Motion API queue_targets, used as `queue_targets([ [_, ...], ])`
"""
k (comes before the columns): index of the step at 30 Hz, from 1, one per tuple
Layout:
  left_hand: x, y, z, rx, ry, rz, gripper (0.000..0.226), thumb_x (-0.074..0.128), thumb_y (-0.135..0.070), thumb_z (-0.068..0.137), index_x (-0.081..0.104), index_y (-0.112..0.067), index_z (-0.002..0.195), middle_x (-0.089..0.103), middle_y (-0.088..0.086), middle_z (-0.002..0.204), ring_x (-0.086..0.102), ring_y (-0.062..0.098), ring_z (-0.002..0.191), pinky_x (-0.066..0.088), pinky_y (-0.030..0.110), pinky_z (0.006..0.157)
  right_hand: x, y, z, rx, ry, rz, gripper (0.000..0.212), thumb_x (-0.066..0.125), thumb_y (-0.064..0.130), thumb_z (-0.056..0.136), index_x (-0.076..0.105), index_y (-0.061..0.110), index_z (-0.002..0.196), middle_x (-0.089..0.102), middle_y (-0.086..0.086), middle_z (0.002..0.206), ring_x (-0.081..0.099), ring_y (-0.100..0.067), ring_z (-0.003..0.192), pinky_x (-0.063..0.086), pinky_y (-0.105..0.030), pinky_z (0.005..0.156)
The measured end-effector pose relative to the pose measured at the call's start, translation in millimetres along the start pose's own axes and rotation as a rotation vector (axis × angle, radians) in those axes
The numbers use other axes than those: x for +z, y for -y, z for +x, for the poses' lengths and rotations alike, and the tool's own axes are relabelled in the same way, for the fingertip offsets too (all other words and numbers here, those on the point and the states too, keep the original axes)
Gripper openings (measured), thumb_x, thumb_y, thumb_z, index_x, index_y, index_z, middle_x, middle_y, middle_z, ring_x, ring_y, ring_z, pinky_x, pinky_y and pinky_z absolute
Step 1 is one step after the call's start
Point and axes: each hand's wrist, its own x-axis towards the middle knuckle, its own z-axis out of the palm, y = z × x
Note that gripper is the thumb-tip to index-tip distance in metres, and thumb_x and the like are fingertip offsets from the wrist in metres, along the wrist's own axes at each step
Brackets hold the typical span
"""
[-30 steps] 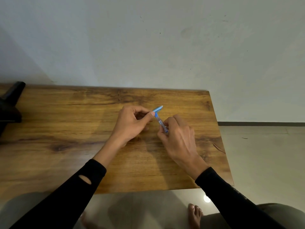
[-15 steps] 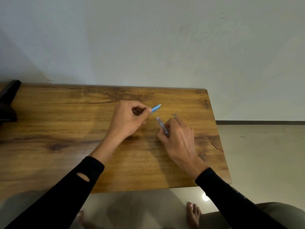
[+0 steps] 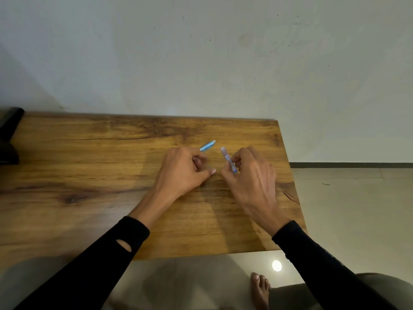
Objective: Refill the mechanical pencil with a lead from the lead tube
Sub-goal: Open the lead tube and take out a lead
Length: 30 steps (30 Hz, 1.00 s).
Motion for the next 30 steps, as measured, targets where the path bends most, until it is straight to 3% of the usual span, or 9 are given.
queue_targets([
  [2, -3, -5, 3, -0.124, -0.050, -0.345, 0.031, 0.085, -0.046, 0.087, 0.084, -0.020, 0.104, 0.082, -0.003, 0.083, 0.076, 0.006, 0.076, 0.066, 0.027, 0.078, -6, 2, 3, -0.016, 0.002, 0.021, 0.014, 0.075, 0.019, 0.092, 0.064, 0.013, 0.086, 0.064, -0.001, 0.081, 0.061, -0.023, 0.064, 0.044, -0.033, 0.051],
  [4, -10, -7, 6, -0.303, 0.046, -1.094, 0.065, 0.063, -0.067, 0.095, 0.077, -0.011, 0.124, 0.082, 0.016, 0.114, 0.078, 0.020, 0.111, 0.063, 0.041, 0.102, -12, 8, 8, -0.046, 0.009, 0.040, 0.013, 0.074, 0.018, 0.093, 0.063, 0.013, 0.087, 0.066, -0.001, 0.080, 0.062, -0.024, 0.061, 0.052, -0.040, 0.051],
  [6, -19, -5, 6, -0.341, 0.177, -1.723, 0.100, 0.039, -0.084, 0.093, 0.056, -0.004, 0.150, 0.065, 0.027, 0.146, 0.061, 0.034, 0.142, 0.046, 0.048, 0.122, -21, 16, 11, -0.083, 0.017, 0.073, 0.013, 0.074, 0.017, 0.094, 0.063, 0.015, 0.088, 0.068, 0.001, 0.077, 0.064, -0.021, 0.060, 0.056, -0.041, 0.052],
  [8, -25, -3, 5, -0.310, 0.188, -1.946, 0.113, 0.024, -0.091, 0.091, 0.043, -0.003, 0.159, 0.053, 0.029, 0.158, 0.050, 0.039, 0.151, 0.035, 0.050, 0.129, -28, 25, 14, -0.111, 0.044, 0.133, 0.014, 0.076, 0.017, 0.093, 0.063, 0.016, 0.089, 0.070, 0.003, 0.074, 0.067, -0.018, 0.059, 0.058, -0.040, 0.054],
  [14, -22, -13, 0, -0.192, 0.234, -2.024, 0.135, 0.013, -0.101, 0.081, 0.034, 0.004, 0.163, 0.042, 0.028, 0.167, 0.038, 0.040, 0.158, 0.022, 0.049, 0.134, -41, 54, 14, -0.276, 0.191, 0.167, 0.006, 0.068, 0.020, 0.090, 0.066, 0.014, 0.090, 0.067, 0.003, 0.078, 0.062, -0.020, 0.062, 0.056, -0.045, 0.055],
  [18, -19, -16, -1, -0.183, 0.248, -2.061, 0.139, 0.013, -0.103, 0.079, 0.034, 0.006, 0.162, 0.042, 0.030, 0.166, 0.038, 0.041, 0.158, 0.026, 0.047, 0.133, -50, 60, 20, -0.318, 0.248, 0.202, 0.005, 0.072, 0.013, 0.089, 0.068, 0.010, 0.091, 0.066, 0.000, 0.081, 0.060, -0.022, 0.064, 0.056, -0.048, 0.056],
  [23, -23, -24, -2, -0.135, 0.215, -2.121, 0.139, 0.015, -0.103, 0.079, 0.032, 0.007, 0.162, 0.039, 0.030, 0.168, 0.035, 0.040, 0.160, 0.019, 0.047, 0.136, -60, 70, 21, -0.322, 0.255, 0.210, 0.007, 0.070, 0.018, 0.087, 0.068, 0.011, 0.087, 0.064, 0.003, 0.077, 0.056, -0.018, 0.061, 0.054, -0.047, 0.055],
  [30, -32, -28, -9, -0.059, 0.248, -2.109, 0.140, 0.018, -0.104, 0.078, 0.028, 0.006, 0.164, 0.033, 0.029, 0.171, 0.031, 0.039, 0.162, 0.020, 0.046, 0.135, -68, 81, 21, -0.338, 0.233, 0.214, 0.015, 0.080, 0.005, 0.079, 0.067, 0.012, 0.084, 0.062, 0.003, 0.075, 0.052, -0.012, 0.058, 0.053, -0.043, 0.051],
])
